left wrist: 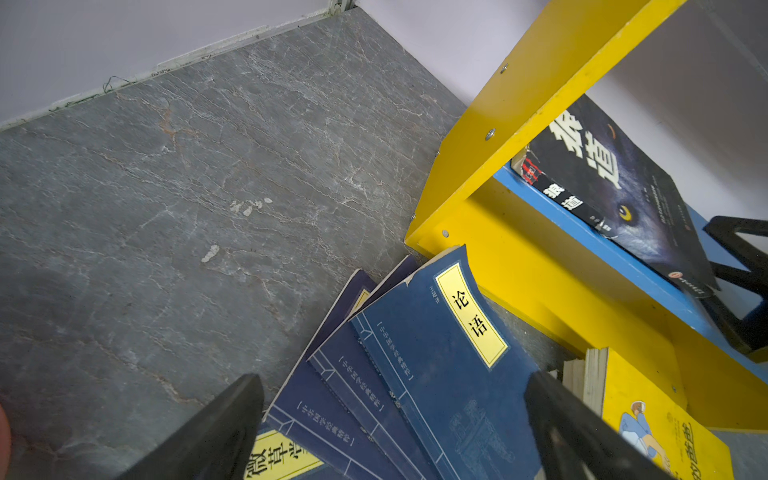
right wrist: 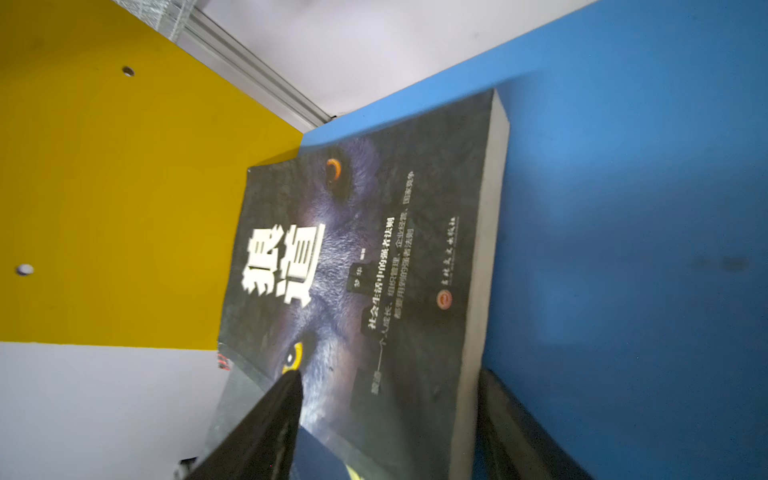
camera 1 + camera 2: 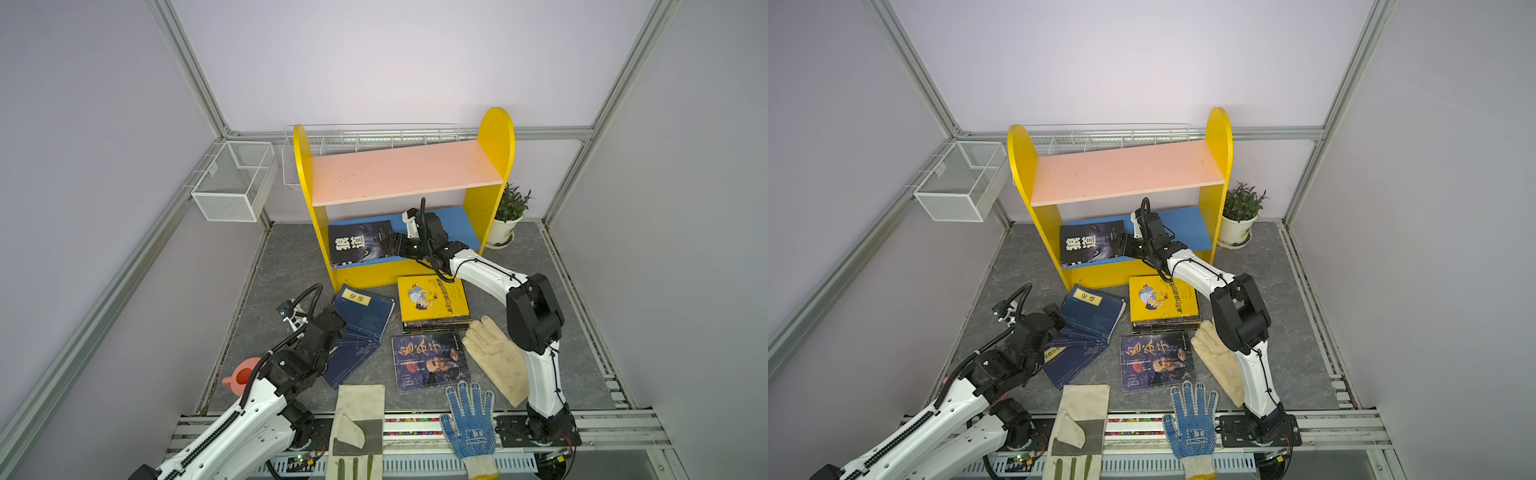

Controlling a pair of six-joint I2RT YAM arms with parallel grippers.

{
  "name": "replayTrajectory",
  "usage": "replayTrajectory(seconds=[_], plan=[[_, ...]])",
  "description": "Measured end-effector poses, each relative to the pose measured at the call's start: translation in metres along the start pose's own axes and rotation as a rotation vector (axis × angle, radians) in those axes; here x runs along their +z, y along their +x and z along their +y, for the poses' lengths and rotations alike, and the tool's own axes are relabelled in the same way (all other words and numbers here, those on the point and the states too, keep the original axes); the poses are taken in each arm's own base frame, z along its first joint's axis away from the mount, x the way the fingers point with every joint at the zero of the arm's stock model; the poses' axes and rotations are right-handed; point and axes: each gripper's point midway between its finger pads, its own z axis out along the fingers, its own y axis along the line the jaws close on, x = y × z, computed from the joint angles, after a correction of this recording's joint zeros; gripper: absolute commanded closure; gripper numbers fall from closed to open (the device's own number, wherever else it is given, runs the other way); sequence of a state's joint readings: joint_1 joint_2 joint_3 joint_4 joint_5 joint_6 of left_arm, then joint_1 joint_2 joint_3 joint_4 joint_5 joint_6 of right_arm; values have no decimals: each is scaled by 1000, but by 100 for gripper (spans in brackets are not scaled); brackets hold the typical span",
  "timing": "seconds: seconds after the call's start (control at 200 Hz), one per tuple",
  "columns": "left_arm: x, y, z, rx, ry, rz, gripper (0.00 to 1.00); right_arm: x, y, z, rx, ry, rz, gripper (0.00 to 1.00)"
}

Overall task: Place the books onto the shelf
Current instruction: 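Release the wolf-cover book and move both grippers toward the yellow cartoon book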

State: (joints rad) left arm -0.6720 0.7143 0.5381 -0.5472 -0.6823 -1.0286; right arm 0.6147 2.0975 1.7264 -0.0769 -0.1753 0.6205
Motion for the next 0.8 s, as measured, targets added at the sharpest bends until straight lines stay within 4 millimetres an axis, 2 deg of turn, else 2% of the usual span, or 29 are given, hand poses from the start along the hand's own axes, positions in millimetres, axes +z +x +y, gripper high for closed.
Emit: replayTrajectory(seconds=[0.09, 0.19, 0.33, 0.41, 0.495, 0.615, 0.715, 0.8], plan=[[0, 1, -1, 7, 3, 6, 1, -9, -2, -11, -45, 94, -31, 26], [0, 2, -1, 11, 6, 9, 1, -31, 2, -28, -86, 201, -68, 26], [0, 3, -2, 14, 12, 15, 1, -75, 6, -46, -104, 318, -126, 25], [1, 4, -6, 21, 23, 23, 1, -106, 13, -58, -51, 374, -166, 22], [3, 7, -10, 38, 35, 37, 1, -138, 31, -80, 67, 430, -184, 21], [12, 19, -18, 82, 46, 76, 1, -177, 71, -136, 346, 520, -194, 21], [21, 34, -28, 130, 65, 125, 1, -193, 120, -180, 548, 609, -142, 21], [29, 49, -37, 179, 86, 167, 1, -198, 154, -196, 650, 657, -70, 21]])
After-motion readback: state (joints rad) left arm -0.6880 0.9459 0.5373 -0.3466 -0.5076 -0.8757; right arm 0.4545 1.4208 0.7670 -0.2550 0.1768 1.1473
